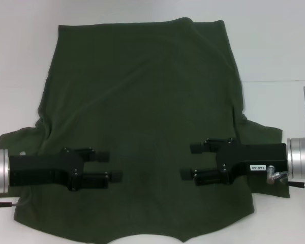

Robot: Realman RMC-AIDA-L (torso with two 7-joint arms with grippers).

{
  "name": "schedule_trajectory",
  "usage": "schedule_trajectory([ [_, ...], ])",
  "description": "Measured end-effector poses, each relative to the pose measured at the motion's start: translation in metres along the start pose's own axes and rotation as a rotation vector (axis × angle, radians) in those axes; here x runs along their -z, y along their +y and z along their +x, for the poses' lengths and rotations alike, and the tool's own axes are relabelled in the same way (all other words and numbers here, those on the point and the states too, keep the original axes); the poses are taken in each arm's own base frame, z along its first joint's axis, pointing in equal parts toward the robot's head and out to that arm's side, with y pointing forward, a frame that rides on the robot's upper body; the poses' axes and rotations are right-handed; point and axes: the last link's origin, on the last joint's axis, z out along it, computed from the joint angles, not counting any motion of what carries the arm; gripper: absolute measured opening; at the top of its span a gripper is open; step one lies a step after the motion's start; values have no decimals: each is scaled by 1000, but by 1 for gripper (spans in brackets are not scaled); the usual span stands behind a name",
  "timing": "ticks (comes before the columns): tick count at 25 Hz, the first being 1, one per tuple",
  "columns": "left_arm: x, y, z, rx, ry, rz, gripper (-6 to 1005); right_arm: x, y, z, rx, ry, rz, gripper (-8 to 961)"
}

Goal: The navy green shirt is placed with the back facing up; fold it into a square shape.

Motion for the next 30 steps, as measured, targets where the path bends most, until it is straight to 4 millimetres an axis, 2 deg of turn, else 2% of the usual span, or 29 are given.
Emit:
schedule_trajectory([
  [25,-1,-3,5,-5,9,16,837,-3,-2,-4,9,2,9,914],
  [27,-1,-3,7,4,27,17,837,-3,-3,-3,10,3,16,914],
  [30,2,-4,24,59,130,21,836,-3,-5,-3,8,5,28,914],
])
